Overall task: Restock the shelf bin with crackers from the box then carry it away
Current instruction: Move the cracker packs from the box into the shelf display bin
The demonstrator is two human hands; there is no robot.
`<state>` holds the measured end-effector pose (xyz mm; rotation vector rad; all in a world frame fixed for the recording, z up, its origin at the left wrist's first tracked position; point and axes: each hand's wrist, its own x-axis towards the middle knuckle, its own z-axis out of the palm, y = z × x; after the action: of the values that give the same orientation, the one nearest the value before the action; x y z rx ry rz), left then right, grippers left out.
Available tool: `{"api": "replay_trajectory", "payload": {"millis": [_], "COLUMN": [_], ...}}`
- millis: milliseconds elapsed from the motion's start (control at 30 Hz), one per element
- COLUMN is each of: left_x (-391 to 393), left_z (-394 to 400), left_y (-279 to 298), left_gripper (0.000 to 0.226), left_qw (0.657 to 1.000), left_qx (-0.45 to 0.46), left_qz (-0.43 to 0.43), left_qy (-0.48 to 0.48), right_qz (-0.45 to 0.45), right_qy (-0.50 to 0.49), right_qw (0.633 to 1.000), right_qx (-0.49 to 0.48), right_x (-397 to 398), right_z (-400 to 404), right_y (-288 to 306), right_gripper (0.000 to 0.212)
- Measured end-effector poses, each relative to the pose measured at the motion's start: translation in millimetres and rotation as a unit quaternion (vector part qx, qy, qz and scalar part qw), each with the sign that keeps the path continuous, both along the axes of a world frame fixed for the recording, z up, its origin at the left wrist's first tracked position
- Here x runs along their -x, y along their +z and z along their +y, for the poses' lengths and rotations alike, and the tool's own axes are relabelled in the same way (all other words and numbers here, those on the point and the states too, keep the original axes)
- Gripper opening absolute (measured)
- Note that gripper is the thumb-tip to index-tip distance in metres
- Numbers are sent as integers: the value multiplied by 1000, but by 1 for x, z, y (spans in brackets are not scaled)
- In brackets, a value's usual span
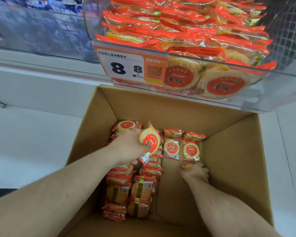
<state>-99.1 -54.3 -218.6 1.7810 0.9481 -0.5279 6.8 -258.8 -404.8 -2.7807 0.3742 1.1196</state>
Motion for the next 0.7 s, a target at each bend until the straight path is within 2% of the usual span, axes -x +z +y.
{"api": "replay_trajectory", "payload": {"millis": [67, 100, 233, 300, 400, 500, 600, 700], "left_x": [0, 0, -2, -3, -2, 2, 7, 10], "left_z": [0, 0, 1, 0, -1, 3, 7, 9], "left_y": [-2, -2, -3, -1, 8, 23, 43, 63], "left_gripper": [62, 62, 57, 52, 51, 45, 34, 30], "left_qw": [1000, 1000, 998, 997, 995, 993, 991, 989], "left_qx": [11, 18, 47, 66, 82, 89, 88, 90], "left_qz": [1, 0, -6, -12, -28, -51, -84, -109], "left_qy": [13, 19, 28, 40, 55, 51, 47, 39], "right_qz": [22, 17, -26, -11, 23, 91, 162, 156], "right_qy": [58, 87, 145, 144, 128, 76, 78, 159], "right_qw": [996, 993, 982, 984, 990, 989, 966, 946], "right_qx": [57, 79, 115, 107, 52, -85, -188, -238], "right_x": [9, 10, 14, 13, 5, -11, -30, -47], "right_z": [-2, -1, -3, -3, 0, 7, 20, 29], "right_y": [-20, -28, -36, -29, -4, 36, 98, 166], "right_gripper": [107, 109, 63, 54, 43, 20, 28, 32]}}
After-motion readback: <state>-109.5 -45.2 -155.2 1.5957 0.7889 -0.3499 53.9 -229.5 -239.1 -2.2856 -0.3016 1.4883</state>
